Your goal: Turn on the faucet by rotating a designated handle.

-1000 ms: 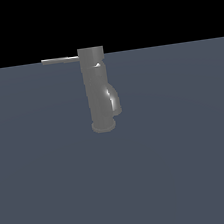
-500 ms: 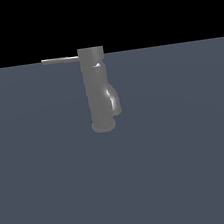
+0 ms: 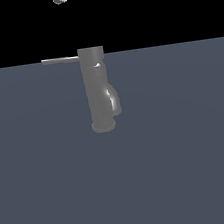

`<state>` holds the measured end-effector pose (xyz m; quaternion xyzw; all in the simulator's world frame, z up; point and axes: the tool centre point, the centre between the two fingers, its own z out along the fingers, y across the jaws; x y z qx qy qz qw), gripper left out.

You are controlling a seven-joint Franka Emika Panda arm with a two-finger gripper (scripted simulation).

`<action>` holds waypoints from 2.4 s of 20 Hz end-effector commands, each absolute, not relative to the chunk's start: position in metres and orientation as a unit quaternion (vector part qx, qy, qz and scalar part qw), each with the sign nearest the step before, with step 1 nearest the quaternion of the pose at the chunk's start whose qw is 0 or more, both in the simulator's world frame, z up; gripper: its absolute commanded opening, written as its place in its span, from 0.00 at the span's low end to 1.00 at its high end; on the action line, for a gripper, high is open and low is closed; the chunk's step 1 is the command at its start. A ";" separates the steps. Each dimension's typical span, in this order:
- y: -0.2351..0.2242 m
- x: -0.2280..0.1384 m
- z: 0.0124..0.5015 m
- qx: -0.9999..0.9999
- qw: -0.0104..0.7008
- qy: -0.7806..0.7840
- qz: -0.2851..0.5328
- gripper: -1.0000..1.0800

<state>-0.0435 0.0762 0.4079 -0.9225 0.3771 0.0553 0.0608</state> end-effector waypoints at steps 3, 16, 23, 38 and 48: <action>0.091 -0.019 0.389 -0.901 0.052 0.428 0.056 0.00; 0.140 0.042 0.327 -0.828 0.019 0.559 0.033 0.00; 0.162 0.063 0.301 -0.796 0.006 0.605 0.014 0.00; 0.176 0.073 0.285 -0.777 0.000 0.629 0.000 0.00; 0.170 0.050 0.285 -0.777 0.000 0.629 0.000 0.00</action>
